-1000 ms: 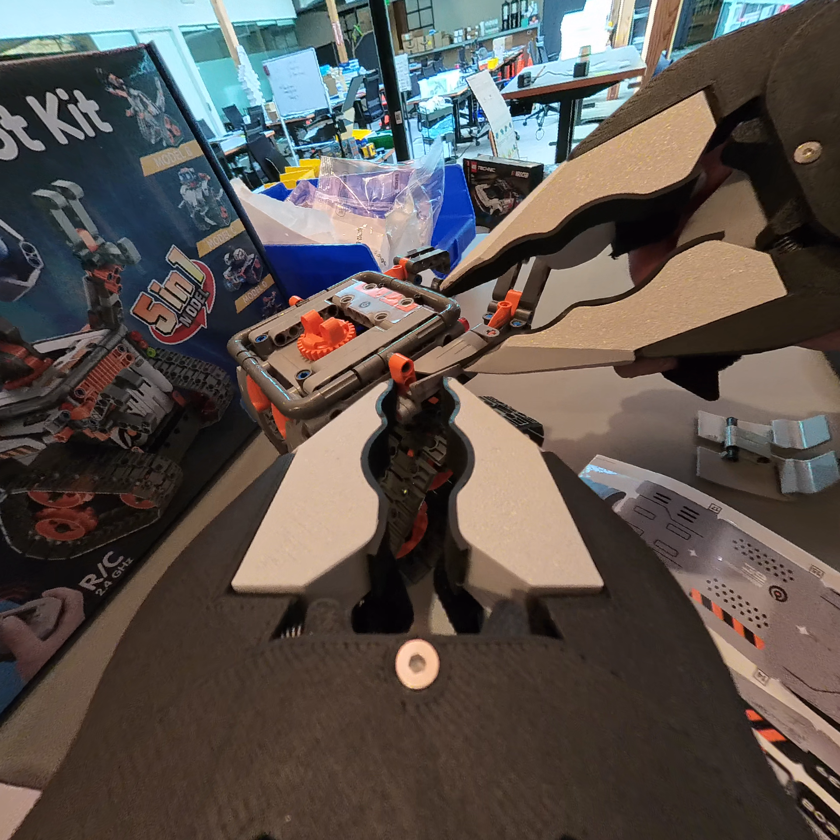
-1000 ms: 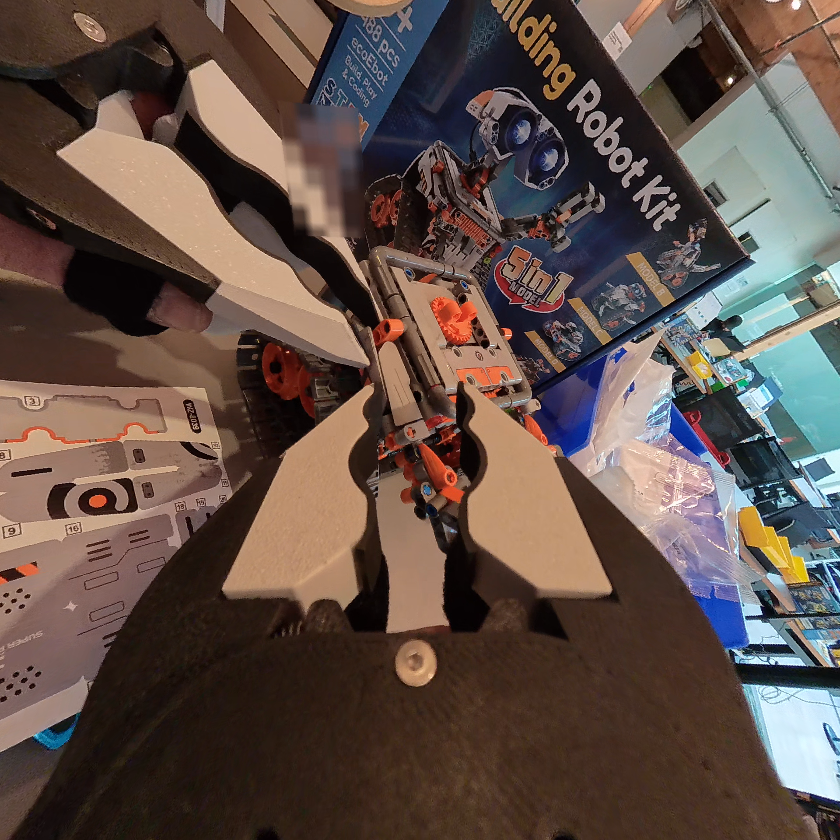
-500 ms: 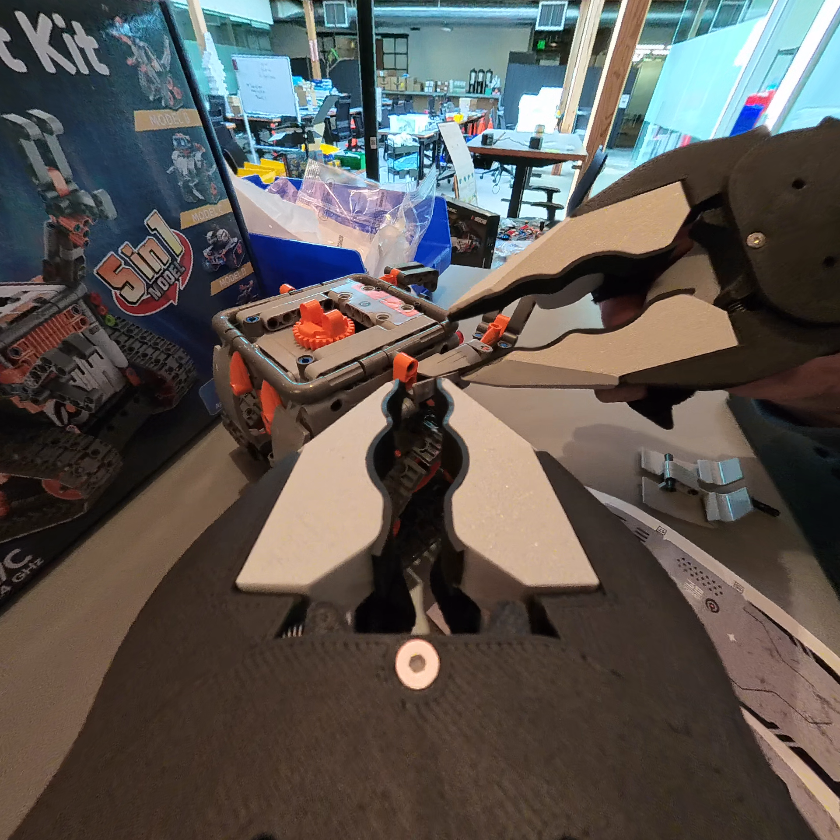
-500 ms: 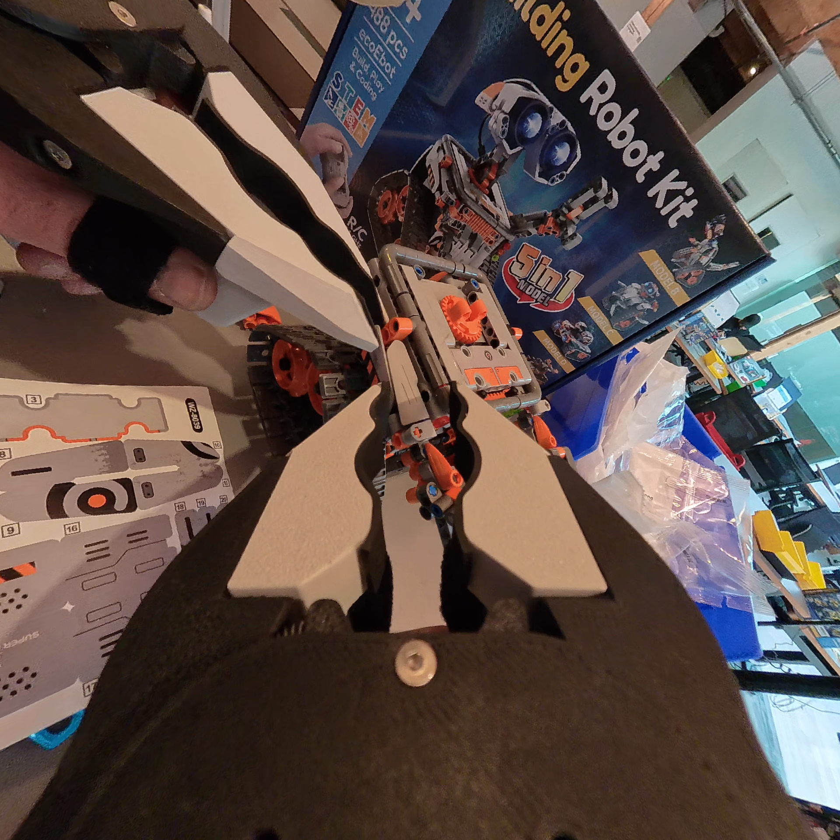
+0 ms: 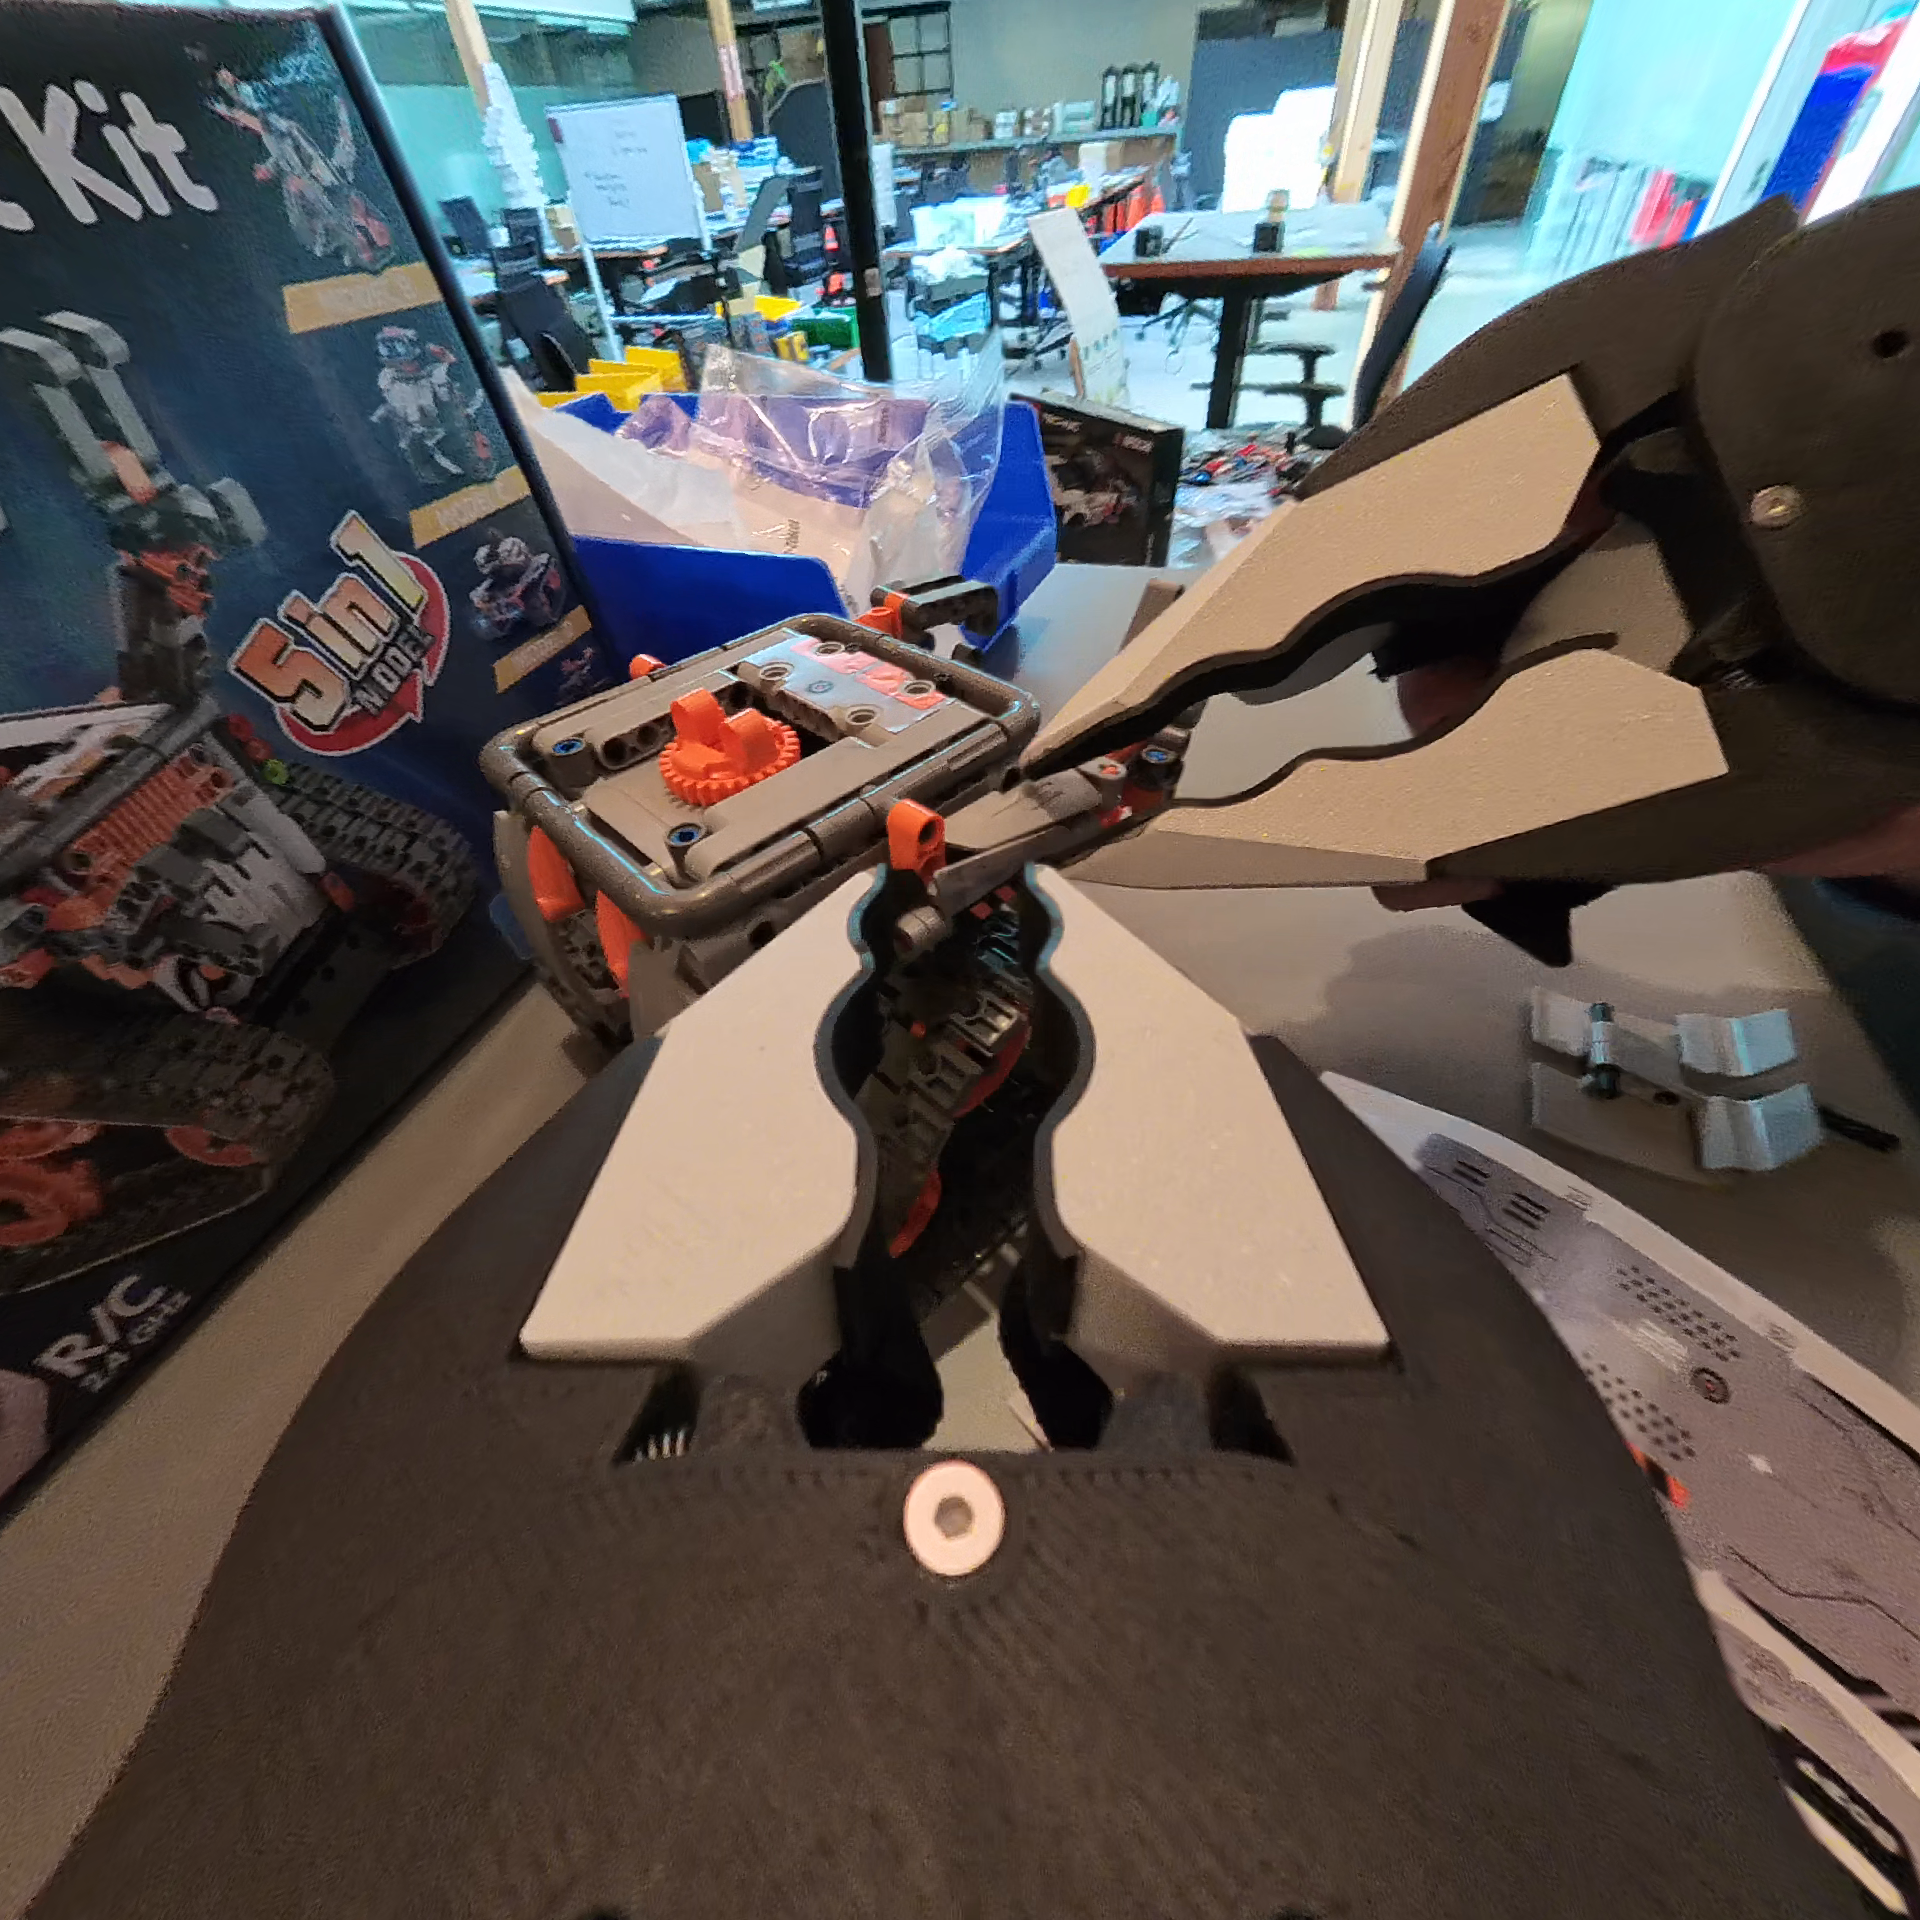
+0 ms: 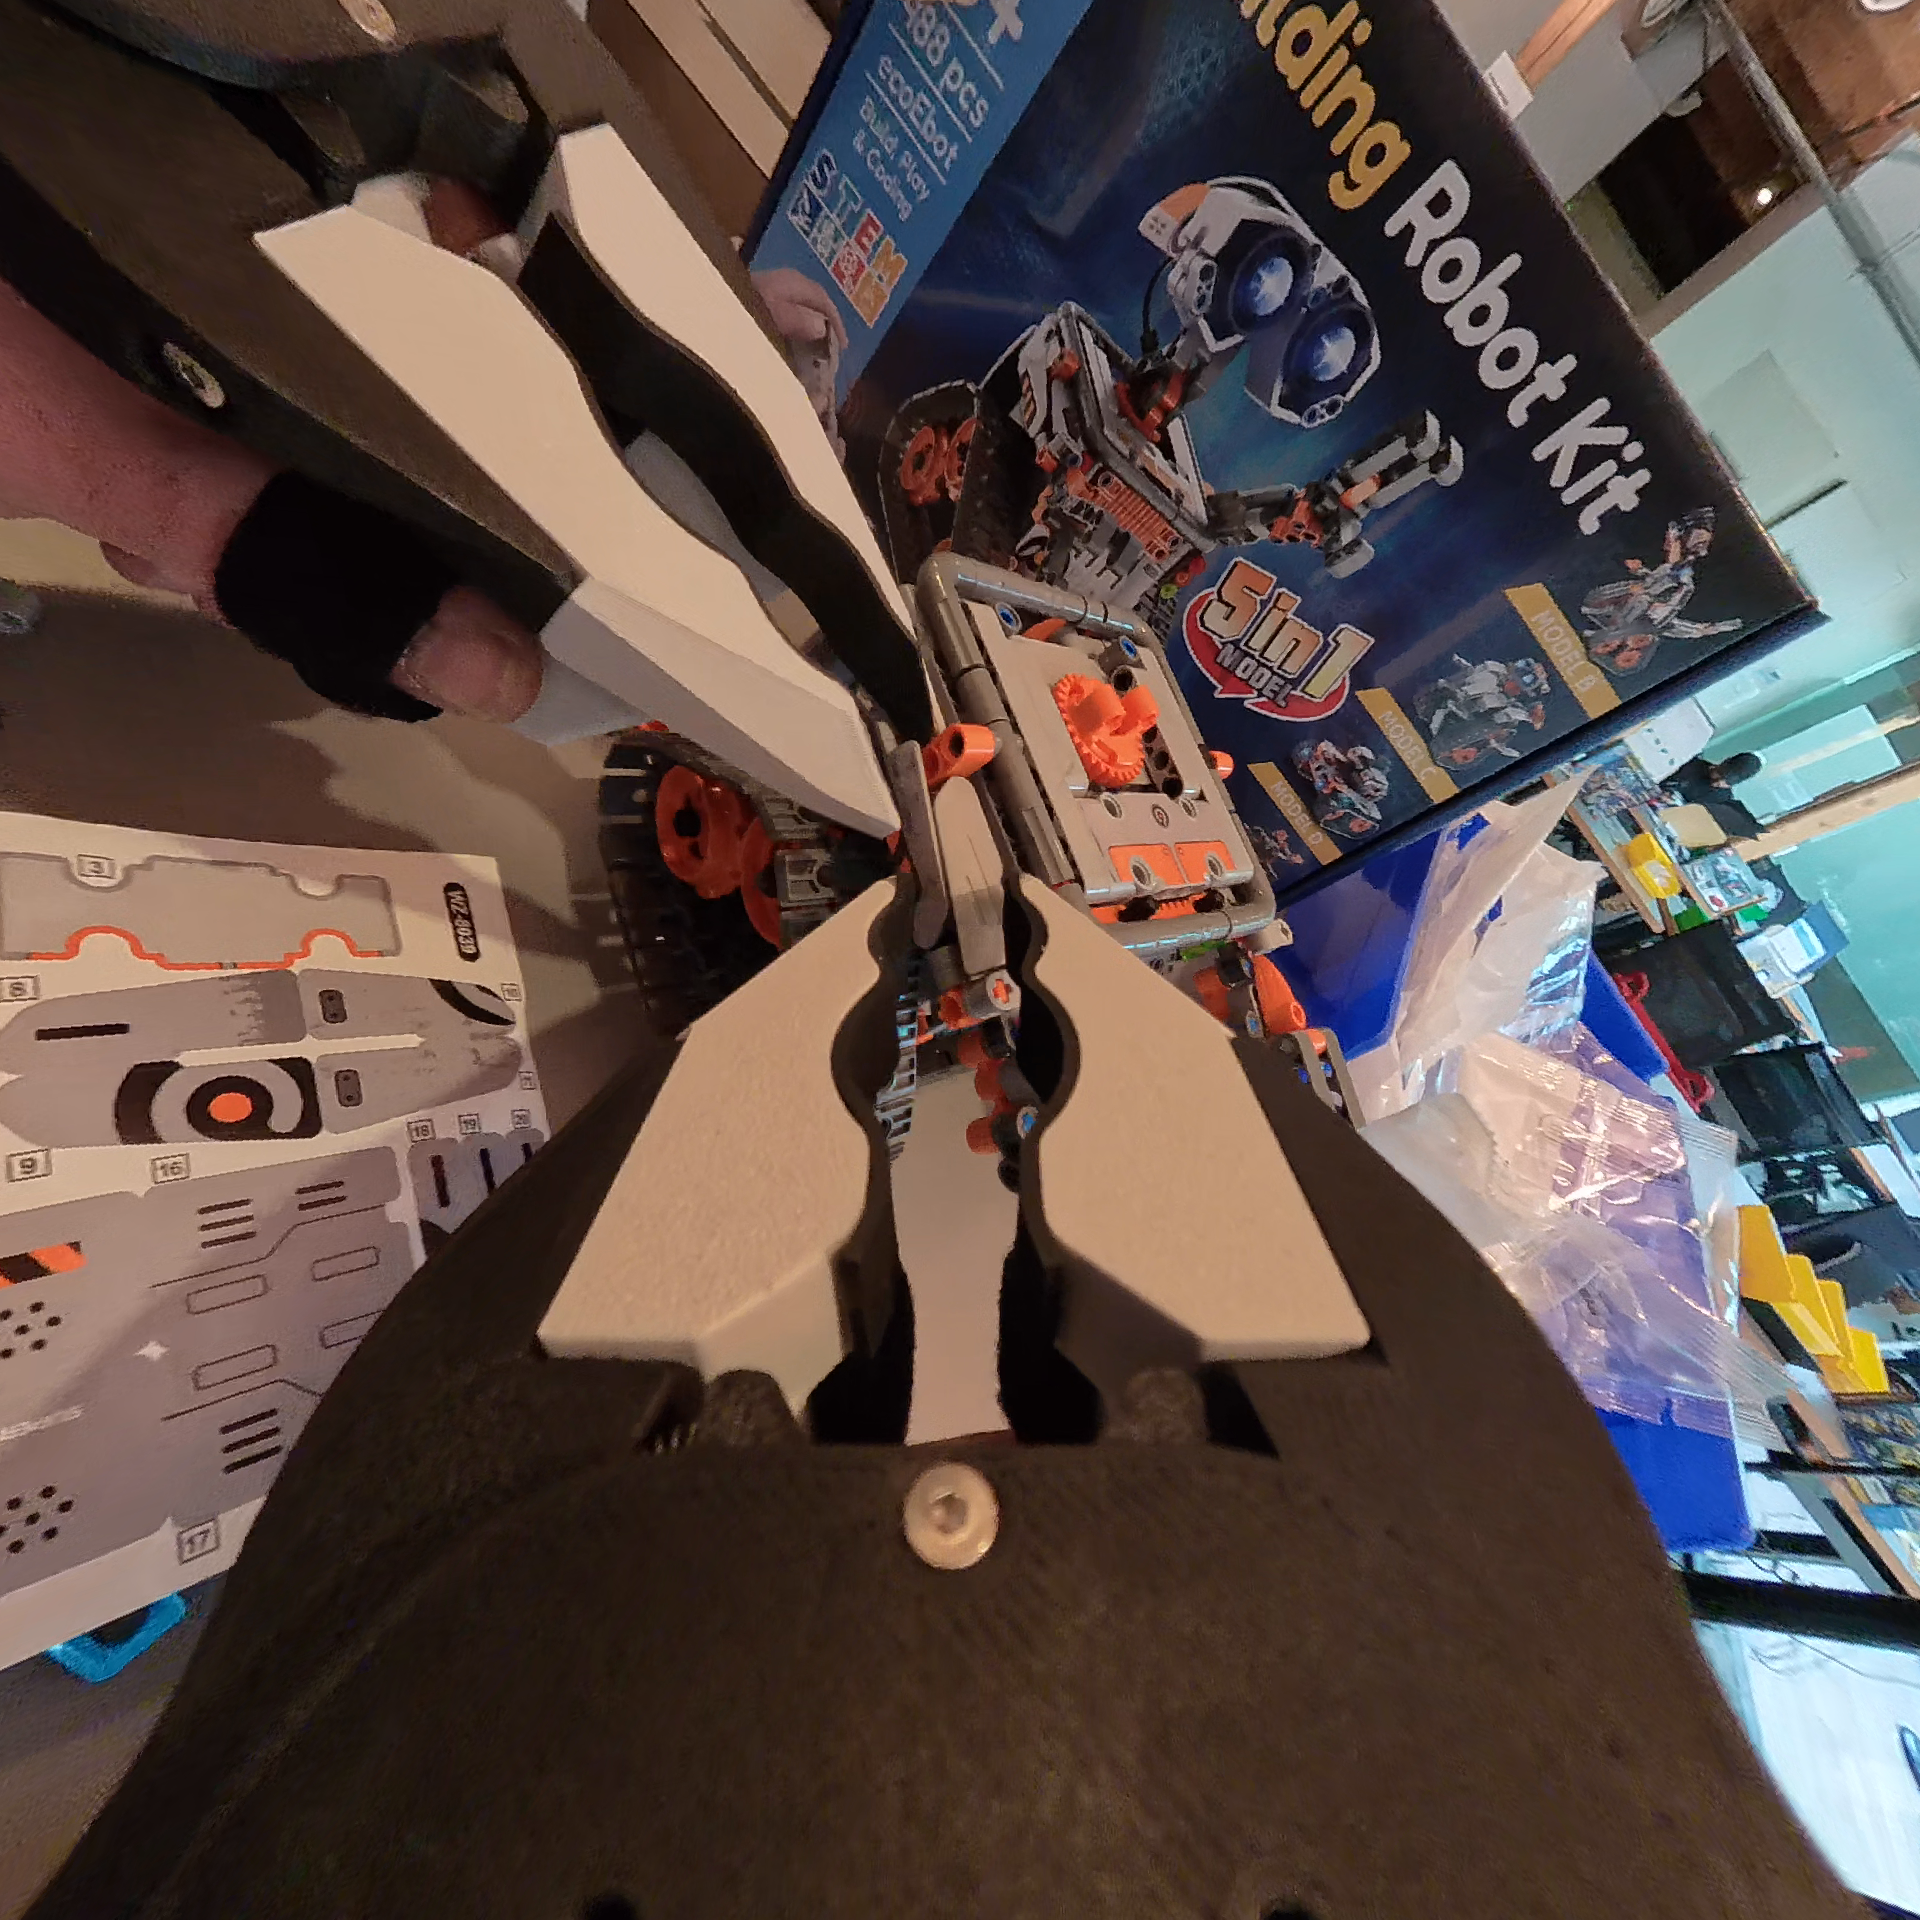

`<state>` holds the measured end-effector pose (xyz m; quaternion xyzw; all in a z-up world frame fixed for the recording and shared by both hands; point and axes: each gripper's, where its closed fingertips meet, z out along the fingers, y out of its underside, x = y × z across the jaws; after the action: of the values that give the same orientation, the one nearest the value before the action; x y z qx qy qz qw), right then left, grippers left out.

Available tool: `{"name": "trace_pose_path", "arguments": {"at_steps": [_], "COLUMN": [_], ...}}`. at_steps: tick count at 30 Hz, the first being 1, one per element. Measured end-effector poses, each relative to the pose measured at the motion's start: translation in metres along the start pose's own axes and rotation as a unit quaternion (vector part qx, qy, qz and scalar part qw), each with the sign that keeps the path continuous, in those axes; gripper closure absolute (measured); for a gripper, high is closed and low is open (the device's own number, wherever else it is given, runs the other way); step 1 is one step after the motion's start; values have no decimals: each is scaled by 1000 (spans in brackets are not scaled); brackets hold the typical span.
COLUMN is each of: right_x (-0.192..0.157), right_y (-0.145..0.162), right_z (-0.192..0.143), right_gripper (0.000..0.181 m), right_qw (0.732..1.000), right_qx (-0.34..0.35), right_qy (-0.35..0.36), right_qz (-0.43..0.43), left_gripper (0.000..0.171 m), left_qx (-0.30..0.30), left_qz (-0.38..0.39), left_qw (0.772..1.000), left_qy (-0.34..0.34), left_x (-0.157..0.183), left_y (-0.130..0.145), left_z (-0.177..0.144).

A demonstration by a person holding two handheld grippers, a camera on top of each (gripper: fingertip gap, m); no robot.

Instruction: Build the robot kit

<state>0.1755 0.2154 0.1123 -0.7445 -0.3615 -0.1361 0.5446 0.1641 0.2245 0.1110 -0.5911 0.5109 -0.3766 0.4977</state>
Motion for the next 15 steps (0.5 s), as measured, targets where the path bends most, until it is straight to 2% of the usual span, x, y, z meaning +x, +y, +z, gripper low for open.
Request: {"name": "trace_pose_path", "arguments": {"at_steps": [5,8,13,15], "right_x": [2,2,0,0], "right_y": [3,3,0,1], "right_z": [1,-1,1,4], "right_gripper": [169,171,162,163], "right_qw": [1000,1000,1000,999], "right_qx": [-5,-2,2,-4], "right_qy": [9,6,5,7], "right_qz": [-12,-15,-28,-33], "left_gripper": [159,167,145,146], "left_qx": [-9,-10,-11,-20], "left_qz": [43,56,72,85], "left_qw": [999,998,997,995], "left_qy": [-25,-15,-10,-38], "left_x": [-3,-1,2,-1], "left_y": [1,1,2,4], "left_z": [1,-2,0,2]}}
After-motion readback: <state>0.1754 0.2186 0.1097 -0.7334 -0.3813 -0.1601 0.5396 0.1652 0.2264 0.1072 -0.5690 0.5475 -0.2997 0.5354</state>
